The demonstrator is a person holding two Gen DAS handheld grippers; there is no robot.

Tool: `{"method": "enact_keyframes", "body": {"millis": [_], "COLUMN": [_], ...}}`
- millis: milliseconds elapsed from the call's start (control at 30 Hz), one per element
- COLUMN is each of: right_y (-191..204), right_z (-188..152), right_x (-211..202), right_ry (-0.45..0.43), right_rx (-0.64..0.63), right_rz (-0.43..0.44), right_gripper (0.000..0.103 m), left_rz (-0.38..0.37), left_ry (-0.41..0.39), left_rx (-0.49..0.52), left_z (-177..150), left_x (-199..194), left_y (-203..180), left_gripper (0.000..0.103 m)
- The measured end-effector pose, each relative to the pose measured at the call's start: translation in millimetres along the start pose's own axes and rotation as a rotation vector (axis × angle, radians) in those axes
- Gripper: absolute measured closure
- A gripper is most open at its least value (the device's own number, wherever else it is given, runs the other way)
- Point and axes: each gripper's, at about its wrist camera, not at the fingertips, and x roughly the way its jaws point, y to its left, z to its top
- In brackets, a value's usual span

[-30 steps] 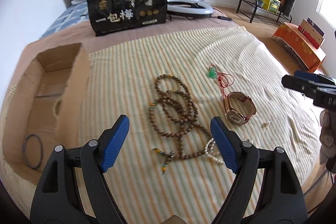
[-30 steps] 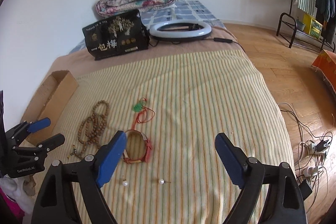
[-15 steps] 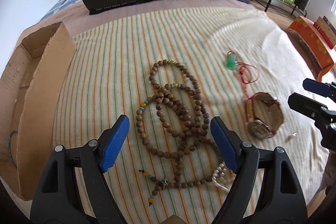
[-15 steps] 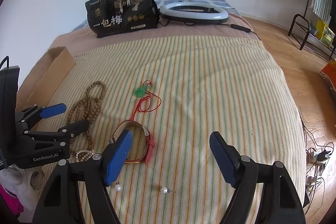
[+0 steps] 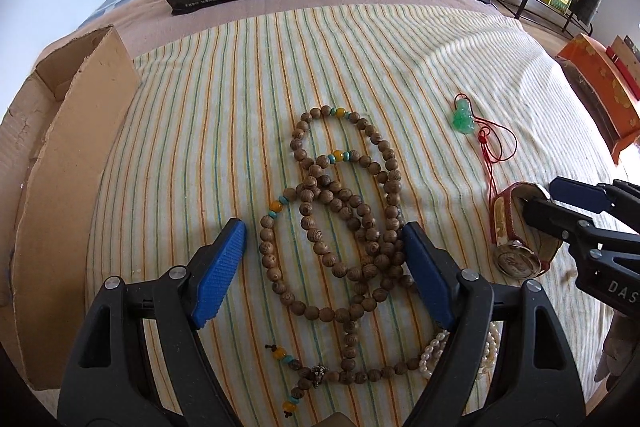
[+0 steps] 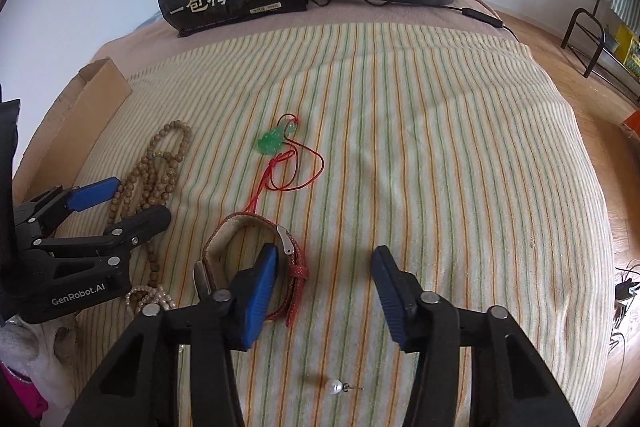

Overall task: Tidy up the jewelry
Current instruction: 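Grasp the brown wooden bead strand with the left tool while the right tool grasps the red-strap watch, then lift and carry the bead strand and watch with both tools to the box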

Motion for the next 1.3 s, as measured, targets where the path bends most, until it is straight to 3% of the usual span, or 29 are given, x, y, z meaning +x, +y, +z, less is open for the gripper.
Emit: {"method": "enact_keyframes", "body": {"millis": [100,167,267,333,433,767,1300], "right_y": [4,7,9,11,14,19,33], "right_z": [0,0,0,0,-1,-4,-2], "right_x": [1,2,2,2,2,-14,-74], "right_ry": [0.007,0.013,0.014,0.015,0.014,-0.029,-0.126], "right_rx": [-0.013,-0.022,-0.026,-0.023,-0.022,-0.005,-0.01], "right_rz": [-0.02,-0.03,-0.027,-0.013,0.006,0.02,0.015], "right_gripper": [0.064,0.068,0.078,0.088,0.096,0.096,0.096], "left_rz": [0.001,-0.001,-0.011,-0.021,-0.045,-0.078,-0.119], "left_ry": [-0.008,-0.009,-0.005,-0.002,-0.001,-0.033,-0.151], "left_rx": [-0.009,-0.014,-0.024,-0.028,-0.04,-0.076,-0.09], "left_z": [0,1,2,3,3,-1,2], "left_x": [-2,-3,-4,-5,-7,-29,-103], "left_y": [2,4,7,9,13,24,32], "left_gripper": [0.039,0.055,0.077,0.086,0.087,0.091,0.091]}}
